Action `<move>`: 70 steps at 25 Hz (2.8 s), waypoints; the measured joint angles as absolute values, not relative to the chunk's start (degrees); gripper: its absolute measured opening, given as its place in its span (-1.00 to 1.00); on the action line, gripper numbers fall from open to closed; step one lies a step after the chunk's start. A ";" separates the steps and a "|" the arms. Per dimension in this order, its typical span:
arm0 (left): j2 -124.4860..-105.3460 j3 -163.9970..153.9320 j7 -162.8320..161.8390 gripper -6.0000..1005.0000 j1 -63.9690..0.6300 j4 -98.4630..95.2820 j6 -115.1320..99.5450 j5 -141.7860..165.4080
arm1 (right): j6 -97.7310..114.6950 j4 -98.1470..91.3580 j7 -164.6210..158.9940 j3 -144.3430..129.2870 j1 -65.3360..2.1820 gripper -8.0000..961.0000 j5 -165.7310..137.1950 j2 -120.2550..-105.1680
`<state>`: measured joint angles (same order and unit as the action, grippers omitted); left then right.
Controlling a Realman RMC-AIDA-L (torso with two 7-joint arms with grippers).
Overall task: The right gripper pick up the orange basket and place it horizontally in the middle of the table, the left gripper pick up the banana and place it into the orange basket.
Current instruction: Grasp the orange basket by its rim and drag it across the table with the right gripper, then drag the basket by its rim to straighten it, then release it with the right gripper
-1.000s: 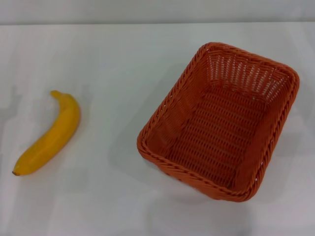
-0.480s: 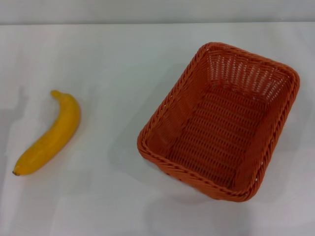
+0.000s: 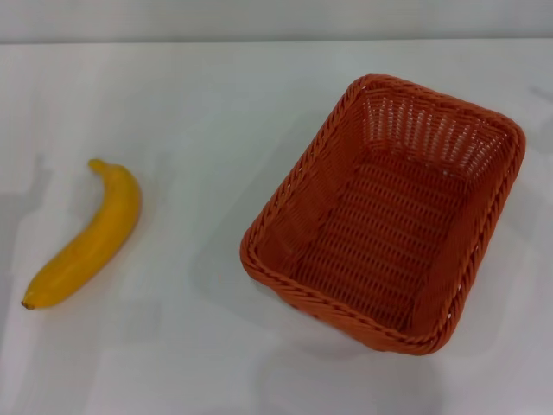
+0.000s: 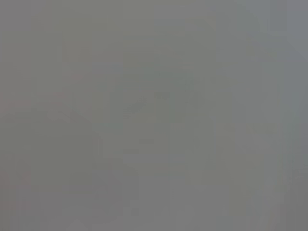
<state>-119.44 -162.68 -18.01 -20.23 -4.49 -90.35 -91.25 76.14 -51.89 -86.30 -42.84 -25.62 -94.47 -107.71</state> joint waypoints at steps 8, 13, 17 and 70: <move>-119.35 -162.68 -18.07 0.78 -19.75 -4.33 -91.74 -91.21 | 82.86 -53.41 -104.28 -46.78 -36.18 0.62 -113.49 -104.91; -119.28 -162.68 -18.30 0.78 -19.62 -4.30 -91.79 -91.20 | 81.67 -54.01 -111.11 -52.81 -41.90 0.61 -121.55 -106.06; -119.26 -162.68 -18.35 0.78 -19.64 -4.42 -91.83 -90.40 | 80.29 -53.69 -113.66 -53.29 -45.20 0.60 -128.60 -108.04; -119.02 -162.07 -18.39 0.77 -20.70 0.25 -95.81 -89.62 | 79.28 -32.69 -140.05 -56.49 -64.14 -0.45 -156.28 -102.33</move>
<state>-119.02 -162.07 -18.39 -20.70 0.25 -95.81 -89.62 79.28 -32.69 -140.05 -56.49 -64.14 -156.28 -102.33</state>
